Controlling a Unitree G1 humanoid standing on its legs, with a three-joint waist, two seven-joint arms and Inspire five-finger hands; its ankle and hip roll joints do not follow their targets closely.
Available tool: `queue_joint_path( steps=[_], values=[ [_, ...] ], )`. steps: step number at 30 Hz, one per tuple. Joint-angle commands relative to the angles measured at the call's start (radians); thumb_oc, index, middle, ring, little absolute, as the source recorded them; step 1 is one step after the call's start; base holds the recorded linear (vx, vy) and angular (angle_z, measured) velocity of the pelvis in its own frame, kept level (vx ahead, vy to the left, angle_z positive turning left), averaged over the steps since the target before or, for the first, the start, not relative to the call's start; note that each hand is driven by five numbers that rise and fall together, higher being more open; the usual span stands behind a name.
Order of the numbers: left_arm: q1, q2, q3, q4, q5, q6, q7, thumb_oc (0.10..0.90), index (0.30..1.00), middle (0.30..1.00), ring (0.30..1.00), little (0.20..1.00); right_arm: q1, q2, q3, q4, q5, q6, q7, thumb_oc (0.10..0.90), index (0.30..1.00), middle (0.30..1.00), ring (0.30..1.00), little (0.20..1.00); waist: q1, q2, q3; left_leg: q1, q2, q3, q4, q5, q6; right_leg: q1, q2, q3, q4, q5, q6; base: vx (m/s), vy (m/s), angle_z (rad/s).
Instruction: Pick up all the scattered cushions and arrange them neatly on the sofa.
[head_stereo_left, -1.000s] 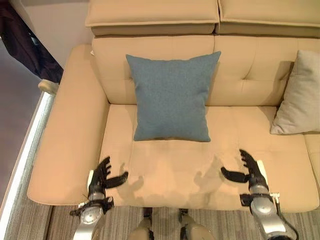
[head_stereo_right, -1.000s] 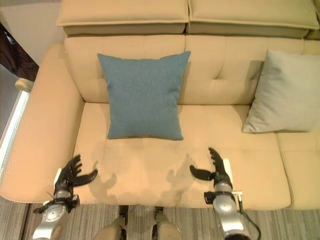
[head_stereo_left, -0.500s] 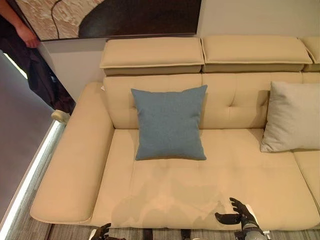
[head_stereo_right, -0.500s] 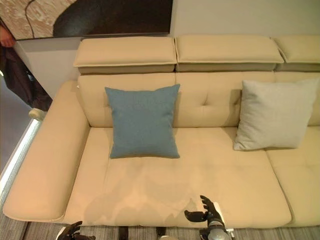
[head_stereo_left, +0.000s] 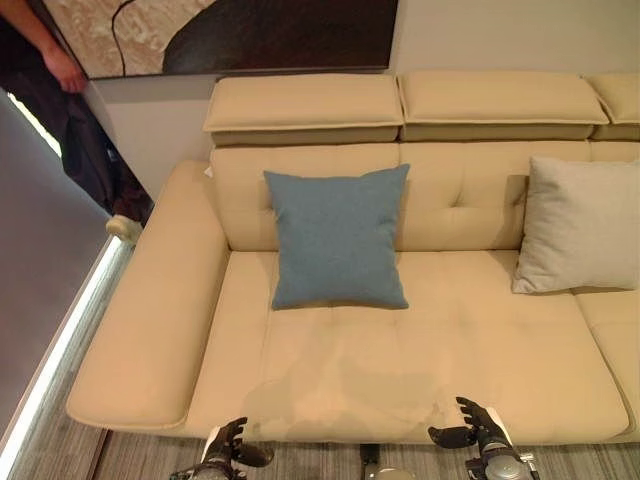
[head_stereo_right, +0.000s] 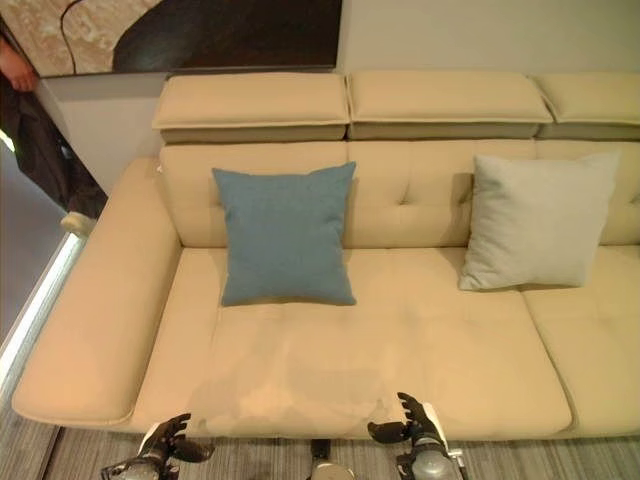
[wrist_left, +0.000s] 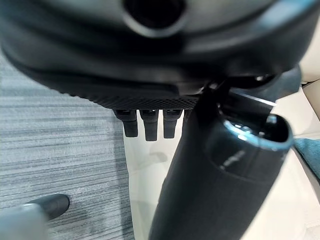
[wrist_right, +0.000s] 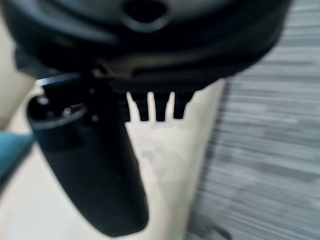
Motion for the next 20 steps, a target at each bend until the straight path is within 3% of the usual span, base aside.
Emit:
queue_joint_path(
  steps=[1, 3, 4, 6, 7, 8, 9, 11, 13, 14, 15, 17, 20],
  values=[
    [0.013, 0.063, 0.013, -0.015, 0.025, -0.037, 0.032, 0.8, 0.9, 0.9, 0.9, 0.9, -0.053, -0.014, 0.017, -0.006, -0.034, -0.012, -0.015, 0.8, 0.9, 0.9, 0.9, 0.9, 0.011, -0.034, 0.01, -0.006, -0.079, -0.016, 0.043, -0.07, 0.038, -0.06, 0.01, 0.021, 0.027, -0.066, 0.127, -0.24, 0.124, -0.12],
    [0.006, 0.065, 0.016, -0.009, 0.024, -0.039, 0.038, 0.8, 0.9, 0.9, 0.9, 0.9, -0.06, -0.009, 0.019, -0.001, -0.037, -0.011, -0.019, 0.8, 0.9, 0.9, 0.9, 0.9, 0.014, -0.041, 0.021, -0.016, -0.091, -0.016, 0.037, -0.062, 0.043, -0.077, 0.001, 0.022, 0.019, -0.047, 0.14, -0.3, 0.128, -0.09],
    [-0.011, 0.077, 0.014, 0.008, 0.037, -0.038, 0.042, 0.8, 0.9, 0.9, 0.9, 0.9, -0.068, 0.004, 0.024, 0.014, -0.036, -0.003, -0.014, 0.8, 0.9, 0.9, 0.9, 0.9, 0.006, -0.049, 0.04, -0.044, -0.1, -0.008, 0.033, -0.04, 0.053, -0.111, -0.014, 0.052, 0.027, -0.012, 0.171, -0.38, 0.098, 0.1],
    [-0.023, 0.09, 0.019, 0.019, 0.038, -0.034, 0.044, 0.8, 0.9, 0.9, 0.9, 0.9, -0.084, 0.01, 0.041, 0.04, -0.042, 0.003, -0.01, 0.8, 0.9, 0.9, 0.9, 0.9, 0.021, -0.042, 0.056, -0.087, -0.089, 0.002, 0.032, -0.014, 0.061, -0.11, -0.006, 0.096, 0.088, -0.078, 0.162, -0.52, 0.121, 0.01],
    [-0.018, 0.095, 0.025, 0.03, 0.034, -0.031, 0.048, 0.8, 0.9, 0.9, 0.9, 0.9, -0.084, 0.012, 0.047, 0.058, -0.047, 0.002, -0.012, 0.8, 0.9, 0.9, 0.9, 0.9, 0.05, -0.025, 0.059, -0.122, -0.077, 0.019, 0.028, 0.019, 0.075, -0.085, -0.029, 0.056, 0.212, -0.14, 0.133, -0.37, 0.089, -0.1],
    [-0.018, 0.095, 0.025, 0.03, 0.034, -0.031, 0.048, 0.8, 0.9, 0.9, 0.9, 0.9, -0.084, 0.012, 0.047, 0.058, -0.047, 0.002, -0.012, 0.8, 0.9, 0.9, 0.9, 0.9, 0.049, -0.027, 0.057, -0.124, -0.079, 0.019, 0.028, 0.021, 0.075, -0.088, -0.03, 0.056, 0.212, -0.139, 0.134, -0.37, 0.096, -0.39],
    [-0.006, 0.099, 0.029, 0.052, 0.044, -0.024, 0.044, 0.8, 0.9, 0.9, 0.9, 0.9, -0.079, 0.015, 0.045, 0.084, -0.052, 0.004, -0.01, 0.8, 0.9, 0.9, 0.9, 0.9, 0.07, -0.011, 0.042, -0.128, -0.061, 0.018, -0.008, 0.048, 0.08, -0.035, -0.037, 0.051, 0.303, -0.205, 0.113, -0.14, 0.035, -0.32],
    [-0.004, 0.103, 0.033, 0.068, 0.05, -0.019, 0.043, 0.8, 0.9, 0.9, 0.9, 0.9, -0.075, 0.02, 0.04, 0.094, -0.051, 0.004, -0.009, 0.8, 0.9, 0.9, 0.9, 0.9, 0.076, -0.009, 0.029, -0.135, -0.055, 0.017, -0.021, 0.062, 0.081, -0.017, -0.037, 0.065, 0.347, -0.216, 0.113, -0.16, -0.014, -0.19],
    [-0.001, 0.113, 0.031, 0.083, 0.061, -0.017, 0.044, 0.8, 0.9, 0.9, 0.9, 0.9, -0.065, 0.031, 0.037, 0.106, -0.05, 0.002, -0.013, 0.8, 0.9, 0.9, 0.9, 0.9, 0.09, -0.016, 0.008, -0.144, -0.053, 0.023, -0.037, 0.074, 0.073, 0.048, -0.041, 0.072, 0.317, -0.23, 0.12, -0.1, -0.102, -0.15],
    [-0.007, 0.114, 0.033, 0.095, 0.059, -0.015, 0.048, 0.8, 0.9, 0.9, 0.9, 0.9, -0.066, 0.044, 0.037, 0.118, -0.041, 0.005, -0.01, 0.8, 0.9, 0.9, 0.9, 0.9, 0.098, -0.038, -0.013, -0.155, -0.055, 0.034, -0.055, 0.092, 0.059, 0.107, -0.03, 0.066, 0.215, -0.244, 0.125, -0.03, -0.086, -0.19],
    [-0.007, 0.114, 0.033, 0.095, 0.059, -0.015, 0.048, 0.8, 0.9, 0.9, 0.9, 0.9, -0.066, 0.044, 0.037, 0.118, -0.041, 0.005, -0.01, 0.8, 0.9, 0.9, 0.9, 0.9, 0.097, -0.038, -0.013, -0.154, -0.055, 0.033, -0.056, 0.092, 0.059, 0.109, -0.03, 0.065, 0.212, -0.243, 0.125, -0.05, -0.131, -0.15],
    [-0.006, 0.099, 0.038, 0.112, 0.049, -0.015, 0.057, 0.8, 0.9, 0.9, 0.9, 0.9, -0.076, 0.049, 0.039, 0.135, -0.035, 0.009, -0.02, 0.8, 0.9, 0.9, 0.9, 0.9, 0.099, -0.048, -0.038, -0.162, -0.044, 0.056, -0.088, 0.123, 0.044, 0.138, -0.009, 0.07, 0.092, -0.235, 0.132, -0.08, -0.136, -0.1],
    [-0.008, 0.093, 0.039, 0.118, 0.044, -0.013, 0.055, 0.8, 0.9, 0.9, 0.9, 0.9, -0.075, 0.05, 0.039, 0.147, -0.03, 0.013, -0.018, 0.8, 0.9, 0.9, 0.9, 0.9, 0.098, -0.047, -0.048, -0.16, -0.037, 0.059, -0.118, 0.142, 0.035, 0.145, 0.001, 0.072, 0.053, -0.231, 0.129, -0.06, -0.077, -0.17]
  ],
)
